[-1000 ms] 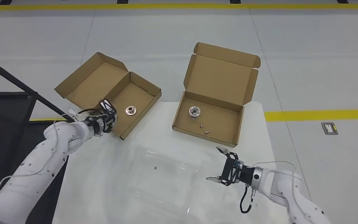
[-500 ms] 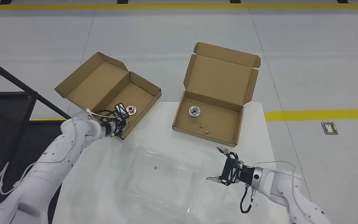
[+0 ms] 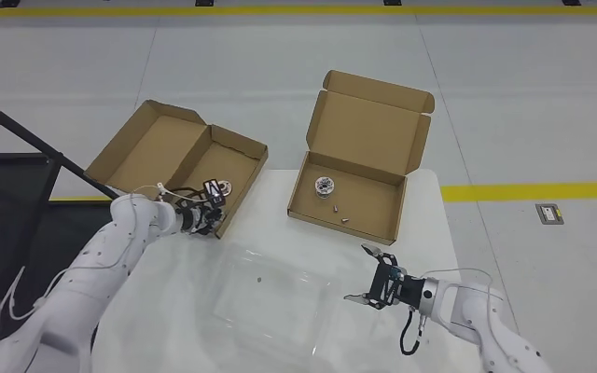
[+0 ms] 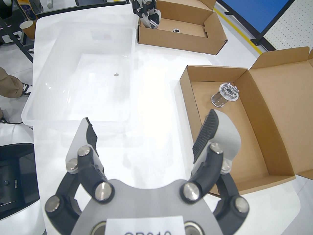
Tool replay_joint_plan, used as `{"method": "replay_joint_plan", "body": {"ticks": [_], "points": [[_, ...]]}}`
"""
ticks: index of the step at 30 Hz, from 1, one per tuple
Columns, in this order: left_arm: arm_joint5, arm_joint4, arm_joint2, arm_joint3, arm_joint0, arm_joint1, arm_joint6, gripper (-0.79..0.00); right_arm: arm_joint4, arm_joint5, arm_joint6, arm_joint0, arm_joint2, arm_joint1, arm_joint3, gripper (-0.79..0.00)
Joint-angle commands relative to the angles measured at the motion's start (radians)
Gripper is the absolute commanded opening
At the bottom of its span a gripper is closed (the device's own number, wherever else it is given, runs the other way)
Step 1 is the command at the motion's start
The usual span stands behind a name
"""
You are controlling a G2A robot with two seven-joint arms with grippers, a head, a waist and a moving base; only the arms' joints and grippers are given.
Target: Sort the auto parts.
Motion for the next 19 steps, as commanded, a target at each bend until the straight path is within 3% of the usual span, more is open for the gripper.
{"method": "replay_joint_plan", "body": {"ticks": [1,10,19], "points": [[0.002,0.004,-0.009,0.000,0.003,-0.004,-0.003,0.000,0.000,0.000,0.000,0.000,0.000,0.000,0.000,0.000],[0.026,0.005,-0.077,-0.019,0.004,-0.003,0.004,0.000,0.000,0.000,0.000,0.000,0.000,0.000,0.000,0.000],[0.026,0.015,-0.210,-0.147,0.036,0.052,0.033,0.000,0.000,0.000,0.000,0.000,0.000,0.000,0.000,0.000]]}}
